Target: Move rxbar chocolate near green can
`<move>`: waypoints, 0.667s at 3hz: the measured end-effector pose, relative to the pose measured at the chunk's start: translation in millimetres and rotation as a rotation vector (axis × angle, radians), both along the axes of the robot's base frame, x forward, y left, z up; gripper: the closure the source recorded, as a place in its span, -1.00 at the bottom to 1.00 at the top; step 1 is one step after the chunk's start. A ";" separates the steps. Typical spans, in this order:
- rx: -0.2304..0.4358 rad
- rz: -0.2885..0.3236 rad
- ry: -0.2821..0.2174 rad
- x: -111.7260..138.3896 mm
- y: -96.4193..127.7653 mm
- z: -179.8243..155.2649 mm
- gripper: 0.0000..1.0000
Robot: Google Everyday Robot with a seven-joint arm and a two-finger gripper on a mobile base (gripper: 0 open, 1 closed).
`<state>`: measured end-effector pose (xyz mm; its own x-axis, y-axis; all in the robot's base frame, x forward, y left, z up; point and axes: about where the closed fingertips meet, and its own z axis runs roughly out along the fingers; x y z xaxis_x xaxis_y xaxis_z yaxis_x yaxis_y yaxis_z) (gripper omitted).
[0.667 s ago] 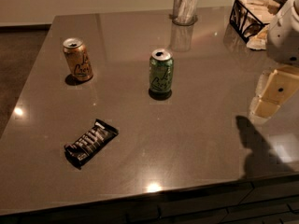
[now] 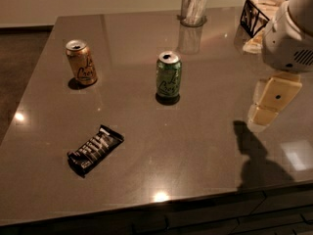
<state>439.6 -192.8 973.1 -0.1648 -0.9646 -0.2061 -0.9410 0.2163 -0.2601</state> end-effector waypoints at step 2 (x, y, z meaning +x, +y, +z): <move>-0.030 0.130 -0.003 2.9 61.5 -19.4 -1.00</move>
Offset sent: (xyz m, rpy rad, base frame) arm 0.0050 0.0987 -0.0366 -0.0362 0.0172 0.2093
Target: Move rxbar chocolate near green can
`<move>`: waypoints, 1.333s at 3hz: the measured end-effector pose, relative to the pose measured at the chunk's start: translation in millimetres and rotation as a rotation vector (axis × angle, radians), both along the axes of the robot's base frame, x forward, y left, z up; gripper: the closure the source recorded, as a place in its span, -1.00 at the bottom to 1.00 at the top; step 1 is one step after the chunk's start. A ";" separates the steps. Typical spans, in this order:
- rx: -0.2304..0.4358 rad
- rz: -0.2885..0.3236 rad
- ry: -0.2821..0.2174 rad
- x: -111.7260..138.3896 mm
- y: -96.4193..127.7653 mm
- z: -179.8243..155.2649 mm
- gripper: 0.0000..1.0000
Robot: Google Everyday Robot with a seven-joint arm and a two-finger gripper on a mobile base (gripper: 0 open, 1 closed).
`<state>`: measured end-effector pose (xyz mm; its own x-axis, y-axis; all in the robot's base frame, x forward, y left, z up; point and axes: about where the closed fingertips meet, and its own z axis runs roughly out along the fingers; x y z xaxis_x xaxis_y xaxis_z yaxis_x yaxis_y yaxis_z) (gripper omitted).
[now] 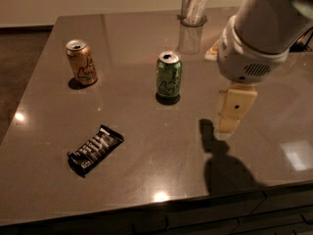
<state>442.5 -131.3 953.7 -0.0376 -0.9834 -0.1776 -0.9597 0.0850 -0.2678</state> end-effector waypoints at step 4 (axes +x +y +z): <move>-0.035 0.256 0.085 -18.3 135.8 -53.2 -1.00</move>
Offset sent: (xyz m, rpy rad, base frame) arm -0.0162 0.1201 -0.0521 -0.0116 0.1045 0.2345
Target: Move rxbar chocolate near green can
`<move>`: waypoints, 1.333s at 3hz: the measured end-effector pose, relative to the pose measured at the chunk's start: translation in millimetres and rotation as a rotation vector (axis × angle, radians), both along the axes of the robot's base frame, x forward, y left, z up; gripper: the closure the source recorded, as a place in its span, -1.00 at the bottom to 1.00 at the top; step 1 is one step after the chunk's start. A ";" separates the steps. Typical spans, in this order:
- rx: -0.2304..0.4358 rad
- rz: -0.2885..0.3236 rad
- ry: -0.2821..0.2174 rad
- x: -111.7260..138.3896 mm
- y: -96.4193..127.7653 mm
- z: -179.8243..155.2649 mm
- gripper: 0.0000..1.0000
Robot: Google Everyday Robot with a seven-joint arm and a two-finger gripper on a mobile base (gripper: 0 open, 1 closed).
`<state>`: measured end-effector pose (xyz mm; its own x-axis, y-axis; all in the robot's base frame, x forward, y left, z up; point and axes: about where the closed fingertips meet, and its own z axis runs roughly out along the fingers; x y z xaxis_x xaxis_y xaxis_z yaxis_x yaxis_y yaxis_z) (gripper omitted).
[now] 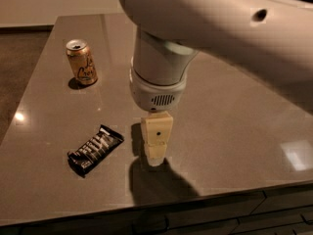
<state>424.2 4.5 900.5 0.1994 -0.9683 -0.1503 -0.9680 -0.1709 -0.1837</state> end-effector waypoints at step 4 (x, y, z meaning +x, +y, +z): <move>-0.034 0.133 0.018 -8.6 77.3 -54.3 -1.00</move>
Offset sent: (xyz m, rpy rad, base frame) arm 0.0008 0.0721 -0.0420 -0.0115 0.0253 0.1141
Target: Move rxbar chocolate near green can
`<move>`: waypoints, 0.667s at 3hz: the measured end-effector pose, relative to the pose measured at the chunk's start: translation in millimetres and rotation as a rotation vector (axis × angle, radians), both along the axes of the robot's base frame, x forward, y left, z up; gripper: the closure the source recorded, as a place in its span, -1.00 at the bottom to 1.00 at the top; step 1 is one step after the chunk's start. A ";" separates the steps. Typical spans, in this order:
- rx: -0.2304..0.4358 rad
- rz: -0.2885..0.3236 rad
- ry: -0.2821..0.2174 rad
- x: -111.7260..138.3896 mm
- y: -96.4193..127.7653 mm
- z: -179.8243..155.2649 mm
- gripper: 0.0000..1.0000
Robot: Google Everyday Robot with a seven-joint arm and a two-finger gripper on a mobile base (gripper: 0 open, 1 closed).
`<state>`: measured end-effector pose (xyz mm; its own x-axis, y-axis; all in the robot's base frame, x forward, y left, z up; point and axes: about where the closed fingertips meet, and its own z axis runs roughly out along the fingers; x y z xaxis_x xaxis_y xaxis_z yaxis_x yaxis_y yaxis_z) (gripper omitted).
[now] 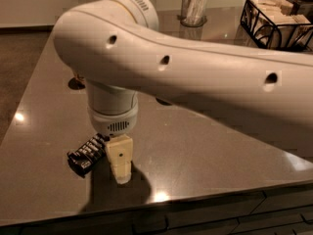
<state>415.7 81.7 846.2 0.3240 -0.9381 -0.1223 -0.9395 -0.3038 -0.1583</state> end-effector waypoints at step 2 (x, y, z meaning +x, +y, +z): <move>-0.045 0.034 0.014 -11.7 25.5 -22.0 -0.63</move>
Offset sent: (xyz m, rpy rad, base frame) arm -0.0150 0.0397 -0.0352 -0.0790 0.0364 0.0406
